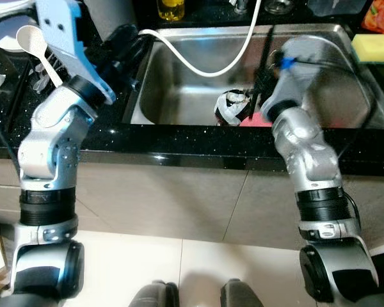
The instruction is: Kitchen organization
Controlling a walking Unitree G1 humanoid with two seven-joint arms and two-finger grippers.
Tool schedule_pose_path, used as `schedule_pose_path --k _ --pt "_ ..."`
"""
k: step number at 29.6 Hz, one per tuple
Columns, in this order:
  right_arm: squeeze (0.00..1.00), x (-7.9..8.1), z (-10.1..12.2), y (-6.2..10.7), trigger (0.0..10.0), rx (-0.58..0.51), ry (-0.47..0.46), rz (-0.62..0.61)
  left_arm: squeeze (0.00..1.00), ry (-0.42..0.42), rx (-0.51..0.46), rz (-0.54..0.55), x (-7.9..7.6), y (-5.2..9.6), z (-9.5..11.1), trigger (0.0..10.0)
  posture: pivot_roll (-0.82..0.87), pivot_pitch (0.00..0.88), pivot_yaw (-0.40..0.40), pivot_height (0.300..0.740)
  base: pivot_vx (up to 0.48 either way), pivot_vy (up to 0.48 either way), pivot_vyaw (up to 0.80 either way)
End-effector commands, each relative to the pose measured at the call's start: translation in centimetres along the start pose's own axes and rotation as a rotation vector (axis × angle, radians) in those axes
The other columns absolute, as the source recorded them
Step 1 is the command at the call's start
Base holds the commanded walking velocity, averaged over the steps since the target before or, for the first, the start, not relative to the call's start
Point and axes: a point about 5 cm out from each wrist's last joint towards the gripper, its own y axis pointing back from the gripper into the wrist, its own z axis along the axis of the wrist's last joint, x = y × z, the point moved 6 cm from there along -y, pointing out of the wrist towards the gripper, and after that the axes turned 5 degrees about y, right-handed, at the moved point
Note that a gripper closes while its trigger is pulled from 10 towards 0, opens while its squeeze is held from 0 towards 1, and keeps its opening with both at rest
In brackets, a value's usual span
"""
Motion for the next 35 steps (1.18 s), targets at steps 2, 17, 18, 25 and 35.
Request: schedule_pose_path --k 2,17,18,25,35 --pt "1.0 0.6 -2.1 0.0 10.0 0.067 -0.015 0.003 0.0 -0.02 0.02 0.031 0.7 0.7 -0.1 10.0 -0.06 0.151 0.087 0.74 0.0 0.0 0.0" --pt "0.0 -2.6 2.2 0.0 10.0 -0.127 -0.103 -0.13 0.0 -0.02 0.03 0.071 1.0 0.7 -0.3 10.0 -0.07 0.152 0.09 0.74 0.0 0.0 0.0" --pt "0.0 -2.8 3.0 0.1 10.0 -0.158 -0.108 -0.13 0.0 -0.026 0.035 0.079 1.1 0.8 -0.4 10.0 -0.07 0.153 0.09 0.74 0.0 0.0 0.0" --pt "0.0 -3.0 6.7 0.5 10.0 -0.293 -0.122 -0.1 0.0 -0.074 0.05 0.152 2.4 0.9 -0.7 10.0 -0.07 0.152 0.091 0.74 0.0 0.0 0.0" --pt "0.0 -3.7 10.4 1.8 10.0 -0.425 -0.132 -0.108 0.0 -0.162 0.113 0.365 6.3 2.0 -1.7 10.0 -0.07 0.152 0.097 0.74 0.0 0.0 0.0"
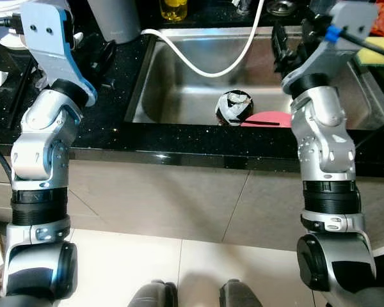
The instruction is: Kitchen organization
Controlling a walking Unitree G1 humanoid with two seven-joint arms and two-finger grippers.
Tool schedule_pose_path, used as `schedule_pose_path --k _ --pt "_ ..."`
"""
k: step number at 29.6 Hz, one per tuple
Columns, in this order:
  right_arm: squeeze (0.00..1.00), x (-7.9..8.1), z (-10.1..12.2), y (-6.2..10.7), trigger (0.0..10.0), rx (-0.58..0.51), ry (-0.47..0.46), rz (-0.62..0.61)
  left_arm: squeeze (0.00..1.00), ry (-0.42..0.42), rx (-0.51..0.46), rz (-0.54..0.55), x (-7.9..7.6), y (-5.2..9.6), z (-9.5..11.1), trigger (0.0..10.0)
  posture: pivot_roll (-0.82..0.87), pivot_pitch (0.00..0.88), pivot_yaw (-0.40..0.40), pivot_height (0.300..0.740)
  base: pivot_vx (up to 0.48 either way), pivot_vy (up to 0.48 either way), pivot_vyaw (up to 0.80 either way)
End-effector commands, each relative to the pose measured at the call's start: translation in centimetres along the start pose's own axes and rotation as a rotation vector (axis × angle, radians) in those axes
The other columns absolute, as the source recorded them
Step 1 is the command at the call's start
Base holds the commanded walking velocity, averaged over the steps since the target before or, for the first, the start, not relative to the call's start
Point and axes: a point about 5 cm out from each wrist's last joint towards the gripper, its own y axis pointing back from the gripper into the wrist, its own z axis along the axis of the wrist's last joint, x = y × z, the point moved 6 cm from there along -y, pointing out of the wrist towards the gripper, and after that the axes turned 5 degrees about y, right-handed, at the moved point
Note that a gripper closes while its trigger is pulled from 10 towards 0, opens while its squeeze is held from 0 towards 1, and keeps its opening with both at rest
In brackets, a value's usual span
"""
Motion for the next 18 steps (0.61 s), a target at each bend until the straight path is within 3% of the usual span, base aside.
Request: schedule_pose_path --k 1,2,5,8,10,12,13,15,18 --pt "0.0 0.0 0.7 0.2 10.0 -0.029 -0.019 0.001 0.0 -0.039 0.028 0.065 1.8 0.3 -0.3 10.0 -0.06 0.153 0.098 0.74 0.0 0.0 0.0" --pt "0.0 0.0 0.7 0.2 10.0 -0.029 -0.019 0.001 0.0 -0.039 0.028 0.065 1.8 0.3 -0.3 10.0 -0.06 0.153 0.098 0.74 0.0 0.0 0.0" --pt "0.0 -0.9 1.5 0.3 10.0 -0.053 -0.027 -0.019 0.0 -0.065 0.117 0.221 5.0 0.6 -1.9 10.0 -0.06 0.156 0.098 0.74 0.0 0.0 0.0" --pt "0.0 -1.7 2.1 0.1 10.0 -0.066 -0.021 -0.034 0.0 -0.085 0.212 0.419 9.3 1.5 -3.4 10.0 -0.07 0.158 0.098 0.74 0.0 0.0 0.0" --pt "0.0 -1.7 2.1 0.1 10.0 -0.066 -0.021 -0.034 0.0 -0.085 0.212 0.419 9.3 1.5 -3.4 10.0 -0.07 0.158 0.098 0.74 0.0 0.0 0.0" --pt "0.0 -2.0 2.3 0.0 10.0 -0.068 -0.015 -0.04 0.0 -0.059 0.259 0.55 12.1 2.4 -4.2 10.0 -0.07 0.159 0.1 0.74 0.0 0.0 0.0" --pt "0.0 -2.0 2.3 0.0 10.0 -0.068 -0.015 -0.04 0.0 -0.059 0.259 0.55 12.1 2.4 -4.2 10.0 -0.07 0.159 0.1 0.74 0.0 0.0 0.0" --pt "0.0 -2.2 2.3 0.0 10.0 -0.067 -0.013 -0.043 0.0 -0.065 0.308 0.689 15.0 3.7 -4.9 10.0 -0.07 0.161 0.101 0.74 0.0 0.0 0.0" --pt "0.0 -2.2 2.2 0.1 10.0 -0.063 -0.013 -0.044 0.0 -0.082 0.329 0.745 16.2 4.4 -5.2 10.0 -0.07 0.164 0.102 0.74 0.0 0.0 0.0"
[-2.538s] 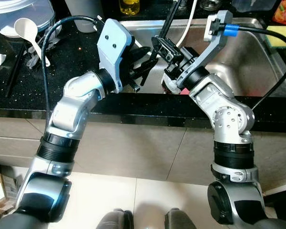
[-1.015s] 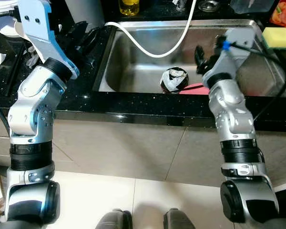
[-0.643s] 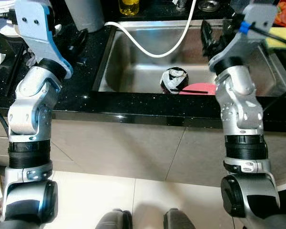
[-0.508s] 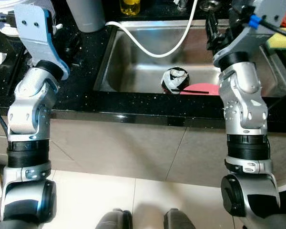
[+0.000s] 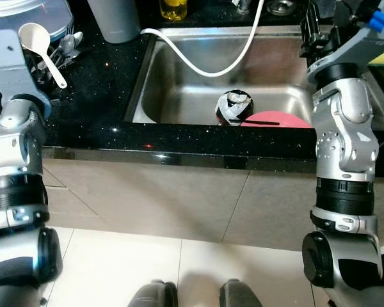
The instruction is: Kitchen organization
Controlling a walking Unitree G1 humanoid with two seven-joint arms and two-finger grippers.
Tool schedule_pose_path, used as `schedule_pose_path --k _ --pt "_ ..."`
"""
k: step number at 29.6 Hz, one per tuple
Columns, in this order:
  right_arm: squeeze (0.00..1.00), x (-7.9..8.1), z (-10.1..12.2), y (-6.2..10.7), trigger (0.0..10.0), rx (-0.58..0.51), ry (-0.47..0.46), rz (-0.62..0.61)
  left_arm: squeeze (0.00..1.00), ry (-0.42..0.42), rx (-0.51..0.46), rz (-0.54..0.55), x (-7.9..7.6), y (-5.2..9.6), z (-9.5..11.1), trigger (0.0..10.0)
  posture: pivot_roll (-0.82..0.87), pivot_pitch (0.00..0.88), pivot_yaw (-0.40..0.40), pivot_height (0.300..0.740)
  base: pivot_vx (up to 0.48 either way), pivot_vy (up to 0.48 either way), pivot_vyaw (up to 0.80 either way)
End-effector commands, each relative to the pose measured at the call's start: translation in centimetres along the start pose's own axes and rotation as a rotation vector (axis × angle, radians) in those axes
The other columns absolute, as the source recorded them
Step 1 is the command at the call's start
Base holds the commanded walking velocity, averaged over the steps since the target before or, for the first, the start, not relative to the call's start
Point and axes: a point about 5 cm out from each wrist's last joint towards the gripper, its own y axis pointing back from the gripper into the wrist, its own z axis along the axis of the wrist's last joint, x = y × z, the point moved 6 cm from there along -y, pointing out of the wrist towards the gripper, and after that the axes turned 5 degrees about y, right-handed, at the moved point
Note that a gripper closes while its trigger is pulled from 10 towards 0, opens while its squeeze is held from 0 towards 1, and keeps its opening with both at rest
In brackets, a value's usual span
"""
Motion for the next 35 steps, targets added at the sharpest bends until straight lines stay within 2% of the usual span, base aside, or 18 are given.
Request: schedule_pose_path --k 1,3,5,6,7,9,10,11,12,13,14,19,23,27,28,32,34,35 --pt "0.0 -0.1 0.3 0.1 10.0 -0.006 -0.005 0.004 0.0 -0.033 0.03 0.094 2.7 -0.7 -0.5 10.0 -0.07 0.165 0.099 0.74 0.0 0.0 0.0" --pt "0.0 0.0 0.2 0.1 10.0 -0.003 -0.01 0.005 0.0 -0.03 0.054 0.043 1.9 -1.2 -0.9 10.0 -0.07 0.166 0.098 0.74 0.0 0.0 0.0" --pt "0.0 0.2 0.2 0.1 10.0 -0.002 -0.012 0.009 0.0 -0.043 0.046 -0.108 -1.4 -1.3 -0.8 10.0 -0.07 0.17 0.098 0.74 0.0 0.0 0.0" --pt "0.0 0.2 0.2 0.1 10.0 -0.003 -0.012 0.011 0.0 -0.042 0.043 -0.151 -2.5 -1.3 -0.7 10.0 -0.07 0.17 0.099 0.74 0.0 0.0 0.0" --pt "0.0 0.2 0.2 0.1 10.0 -0.003 -0.012 0.011 0.0 -0.042 0.043 -0.151 -2.5 -1.3 -0.7 10.0 -0.07 0.17 0.099 0.74 0.0 0.0 0.0" --pt "0.0 0.3 0.3 0.0 10.0 -0.004 -0.013 0.013 0.0 -0.009 0.035 -0.214 -4.1 -1.3 -0.6 10.0 -0.07 0.174 0.099 0.74 0.0 0.0 0.0" --pt "0.0 0.3 0.3 0.0 10.0 -0.005 -0.014 0.014 0.0 0.046 0.044 -0.245 -5.1 -1.3 -0.8 10.0 -0.08 0.179 0.101 0.74 0.0 0.0 0.0" --pt "0.0 0.3 0.3 0.0 10.0 -0.005 -0.014 0.014 0.0 0.046 0.044 -0.245 -5.1 -1.3 -0.8 10.0 -0.08 0.179 0.101 0.74 0.0 0.0 0.0" --pt "0.0 0.4 0.5 0.1 10.0 -0.007 -0.015 0.016 0.44 0.12 0.052 -0.281 -6.9 -1.3 -0.9 10.0 -0.08 0.188 0.102 0.74 0.0 0.0 0.0" --pt "0.0 0.4 0.5 0.1 10.0 -0.007 -0.015 0.016 0.44 0.12 0.052 -0.281 -6.9 -1.3 -0.9 10.0 -0.08 0.188 0.102 0.74 0.0 0.0 0.0" --pt "0.0 0.4 0.5 0.1 10.0 -0.007 -0.014 0.017 1.0 0.148 0.056 -0.279 -7.5 -1.4 -0.9 10.0 -0.09 0.19 0.102 0.74 0.0 0.0 0.0" --pt "0.0 0.5 0.7 0.2 10.0 -0.007 -0.011 0.019 1.0 0.178 0.057 -0.255 -8.1 -1.7 -0.8 10.0 -0.1 0.199 0.106 0.74 0.0 0.0 0.0" --pt "0.0 0.4 0.8 0.4 10.0 -0.003 -0.004 0.018 1.0 0.27 0.049 -0.209 -8.7 -2.0 -0.2 10.0 -0.11 0.215 0.114 0.74 0.0 0.0 0.0" --pt "0.0 0.4 0.8 0.4 10.0 -0.001 -0.005 0.018 1.0 0.286 0.038 -0.201 -8.7 -2.1 0.3 10.0 -0.11 0.218 0.116 0.74 0.0 0.0 0.0" --pt "0.0 0.4 0.7 0.5 10.0 0.001 -0.005 0.017 0.0 0.276 0.01 -0.183 -8.6 -2.2 1.0 10.0 -0.11 0.223 0.118 0.74 0.0 0.0 0.0" --pt "0.0 0.5 0.6 0.6 10.0 0.008 -0.008 0.015 0.0 0.286 -0.026 -0.14 -8.1 -2.3 1.9 10.0 -0.11 0.228 0.121 0.74 0.0 0.0 0.0" --pt "0.0 0.5 0.5 0.7 10.0 0.015 -0.011 0.015 0.0 0.316 -0.032 -0.073 -7.0 -2.6 2.0 10.0 -0.11 0.234 0.12 0.74 0.0 0.0 0.0" --pt "0.0 0.5 0.5 0.7 10.0 0.015 -0.011 0.015 0.0 0.316 -0.032 -0.073 -7.0 -2.6 2.0 10.0 -0.11 0.234 0.12 0.74 0.0 0.0 0.0"
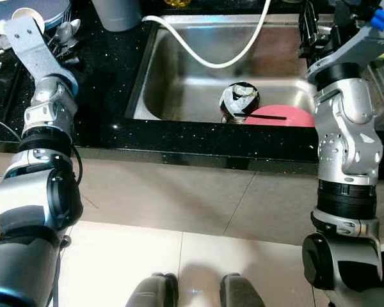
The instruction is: Kitchen organization
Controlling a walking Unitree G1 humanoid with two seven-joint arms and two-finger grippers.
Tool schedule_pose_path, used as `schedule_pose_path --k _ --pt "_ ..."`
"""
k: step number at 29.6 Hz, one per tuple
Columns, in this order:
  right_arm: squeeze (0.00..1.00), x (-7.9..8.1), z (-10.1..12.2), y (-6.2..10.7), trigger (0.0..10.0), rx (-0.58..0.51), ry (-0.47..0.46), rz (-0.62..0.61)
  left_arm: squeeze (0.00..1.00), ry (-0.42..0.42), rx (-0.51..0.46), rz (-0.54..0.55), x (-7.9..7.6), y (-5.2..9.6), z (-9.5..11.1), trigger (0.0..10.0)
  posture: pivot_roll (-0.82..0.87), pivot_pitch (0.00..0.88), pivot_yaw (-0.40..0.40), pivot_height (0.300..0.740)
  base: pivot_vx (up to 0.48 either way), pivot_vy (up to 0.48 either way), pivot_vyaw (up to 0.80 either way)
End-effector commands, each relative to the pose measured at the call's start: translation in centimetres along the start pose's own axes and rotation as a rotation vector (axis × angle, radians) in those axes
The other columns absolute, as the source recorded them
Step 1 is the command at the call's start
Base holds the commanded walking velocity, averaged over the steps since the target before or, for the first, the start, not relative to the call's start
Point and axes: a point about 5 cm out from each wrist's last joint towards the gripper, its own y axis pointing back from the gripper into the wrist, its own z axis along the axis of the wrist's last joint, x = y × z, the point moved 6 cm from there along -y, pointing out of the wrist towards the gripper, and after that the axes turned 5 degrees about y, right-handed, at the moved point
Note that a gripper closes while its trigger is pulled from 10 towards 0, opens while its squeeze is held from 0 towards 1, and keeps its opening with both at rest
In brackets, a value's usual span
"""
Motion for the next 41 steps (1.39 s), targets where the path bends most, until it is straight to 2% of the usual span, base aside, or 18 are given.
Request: schedule_pose_path --k 1,3,11,12,13,14,15,27,32,33,34,37,40,41 --pt "0.0 0.2 0.2 0.2 10.0 -0.004 -0.011 0.004 0.0 0.019 -0.011 0.059 1.3 -0.2 0.6 10.0 -0.11 0.234 0.12 0.74 0.0 0.0 0.0" --pt "0.0 0.3 0.1 0.3 10.0 0.002 -0.015 0.007 0.0 0.033 -0.026 0.098 1.9 -0.2 0.8 10.0 -0.11 0.236 0.121 0.74 0.0 0.0 0.0" --pt "0.0 0.5 0.0 0.4 10.0 0.007 -0.022 0.009 0.0 0.067 0.003 0.126 2.4 -0.3 0.3 10.0 -0.11 0.238 0.123 0.74 0.0 0.0 0.0" --pt "0.0 0.5 0.0 0.4 10.0 0.008 -0.022 0.009 0.0 0.071 0.005 0.121 2.3 -0.3 0.2 7.1 -0.11 0.238 0.123 0.74 0.0 0.0 0.0" --pt "0.0 0.5 0.0 0.4 10.0 0.008 -0.022 0.009 0.0 0.07 0.004 0.123 2.4 -0.3 0.2 4.6 -0.11 0.238 0.123 0.74 0.0 0.0 0.0" --pt "0.0 0.5 0.0 0.4 10.0 0.008 -0.023 0.009 0.0 0.069 0.003 0.125 2.4 -0.3 0.2 4.6 -0.11 0.238 0.122 0.74 0.0 0.0 0.0" --pt "0.0 0.5 0.0 0.4 10.0 0.009 -0.023 0.008 0.0 0.07 0.004 0.123 2.3 -0.3 0.2 0.0 -0.11 0.237 0.122 0.74 0.0 0.0 0.0" --pt "0.0 0.5 0.0 0.3 10.0 0.009 -0.027 0.007 0.0 0.08 0.008 0.126 2.3 -0.3 0.2 0.0 -0.11 0.231 0.122 0.74 0.0 0.0 0.0" --pt "0.0 0.5 -0.1 0.3 10.0 0.007 -0.032 0.005 0.0 0.063 -0.017 0.138 2.7 -0.3 0.9 0.0 -0.1 0.225 0.121 0.74 0.0 0.0 0.0" --pt "0.0 0.5 -0.1 0.3 10.0 0.007 -0.033 0.005 0.0 0.027 -0.051 0.137 2.6 -0.3 1.5 2.2 -0.1 0.225 0.121 0.74 0.0 0.0 0.0" --pt "0.0 0.5 -0.1 0.3 10.0 0.007 -0.034 0.004 0.0 -0.041 -0.143 0.113 1.8 -0.2 3.3 10.0 -0.1 0.224 0.121 0.74 0.0 0.0 0.0" --pt "0.0 0.5 -0.1 0.2 10.0 0.007 -0.036 0.004 0.0 -0.08 -0.19 0.088 1.1 -0.1 4.1 10.0 -0.1 0.223 0.12 0.74 0.0 0.0 0.0" --pt "0.0 0.6 0.0 0.2 10.0 0.004 -0.039 0.004 0.0 -0.24 -0.3 -0.015 -1.7 0.6 5.3 10.0 -0.1 0.223 0.124 0.74 0.0 0.0 0.0" --pt "0.0 0.6 0.0 0.2 10.0 0.004 -0.039 0.004 0.0 -0.24 -0.3 -0.015 -1.7 0.6 5.3 10.0 -0.1 0.223 0.124 0.74 0.0 0.0 0.0"
